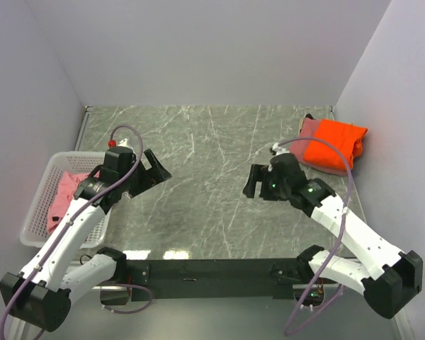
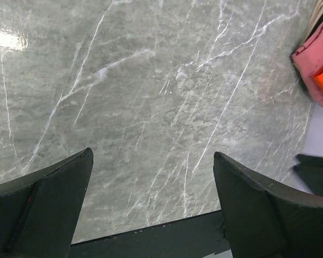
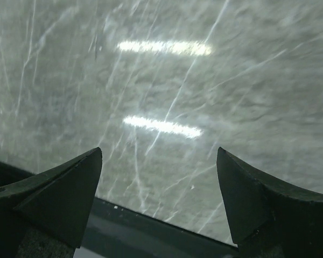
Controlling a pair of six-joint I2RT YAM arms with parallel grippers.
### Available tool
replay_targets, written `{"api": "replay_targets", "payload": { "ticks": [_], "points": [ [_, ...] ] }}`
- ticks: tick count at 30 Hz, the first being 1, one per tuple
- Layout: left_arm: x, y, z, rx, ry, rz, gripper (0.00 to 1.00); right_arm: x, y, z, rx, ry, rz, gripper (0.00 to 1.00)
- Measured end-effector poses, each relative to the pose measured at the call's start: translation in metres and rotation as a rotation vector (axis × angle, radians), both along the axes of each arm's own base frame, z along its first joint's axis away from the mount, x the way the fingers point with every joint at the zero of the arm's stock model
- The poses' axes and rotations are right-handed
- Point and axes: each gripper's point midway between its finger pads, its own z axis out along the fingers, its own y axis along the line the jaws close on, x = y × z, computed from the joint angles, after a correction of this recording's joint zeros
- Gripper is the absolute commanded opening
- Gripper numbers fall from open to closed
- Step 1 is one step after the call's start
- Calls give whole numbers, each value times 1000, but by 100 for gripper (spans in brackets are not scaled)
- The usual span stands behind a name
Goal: Fold and stack the t-shirts
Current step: Neatly place the folded tshirt to the corner
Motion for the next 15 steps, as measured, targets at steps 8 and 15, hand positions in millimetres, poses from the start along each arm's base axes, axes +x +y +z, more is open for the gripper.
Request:
{"api": "replay_targets", "payload": {
  "ticks": [8,15],
  "points": [
    [-2,8,3,19,-27,32,99,-22,34,-6,36,21,53,93],
    [-4,12,-8,36,-9,42,99,-22,39,-4,49,12,24,92]
  ]
}}
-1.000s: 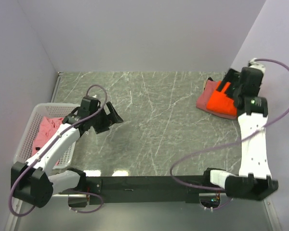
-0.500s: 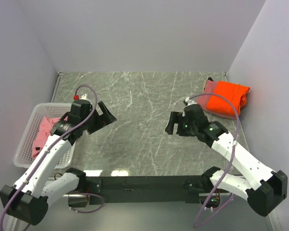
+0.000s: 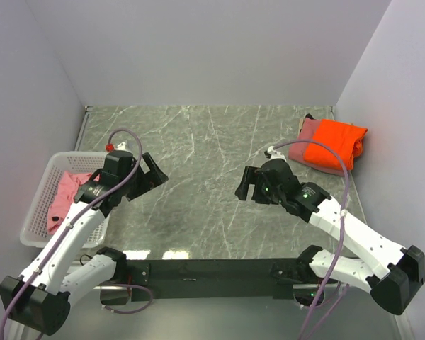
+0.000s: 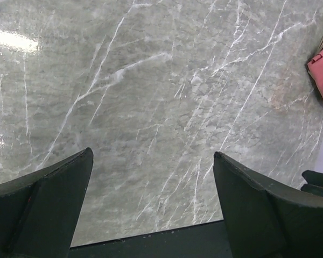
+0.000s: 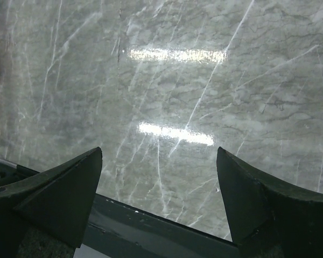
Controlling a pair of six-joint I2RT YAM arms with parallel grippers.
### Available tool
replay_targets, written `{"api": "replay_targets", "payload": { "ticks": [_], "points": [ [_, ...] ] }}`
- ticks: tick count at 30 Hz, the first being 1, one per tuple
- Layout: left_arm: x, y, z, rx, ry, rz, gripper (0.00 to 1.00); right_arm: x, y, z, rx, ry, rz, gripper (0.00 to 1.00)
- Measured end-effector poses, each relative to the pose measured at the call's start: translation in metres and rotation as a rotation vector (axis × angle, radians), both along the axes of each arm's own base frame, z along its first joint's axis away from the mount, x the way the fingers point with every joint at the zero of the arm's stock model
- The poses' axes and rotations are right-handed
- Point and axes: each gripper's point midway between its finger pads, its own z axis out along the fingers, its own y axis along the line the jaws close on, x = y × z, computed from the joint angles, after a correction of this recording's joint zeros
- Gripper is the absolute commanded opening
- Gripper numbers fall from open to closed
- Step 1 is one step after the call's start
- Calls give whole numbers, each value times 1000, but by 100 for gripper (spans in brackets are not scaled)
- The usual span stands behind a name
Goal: Fold and stack the t-shirts
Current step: Neatly place the folded tshirt to the corner
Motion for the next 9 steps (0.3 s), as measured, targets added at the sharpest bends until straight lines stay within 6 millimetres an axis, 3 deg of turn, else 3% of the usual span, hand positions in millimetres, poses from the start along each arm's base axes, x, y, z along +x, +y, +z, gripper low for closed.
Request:
{"api": "replay_targets", "payload": {
  "ticks": [9],
  "points": [
    [-2,2,-1,3,-5,6,99,0,-2,5,4,-29,-30,93]
  ]
}}
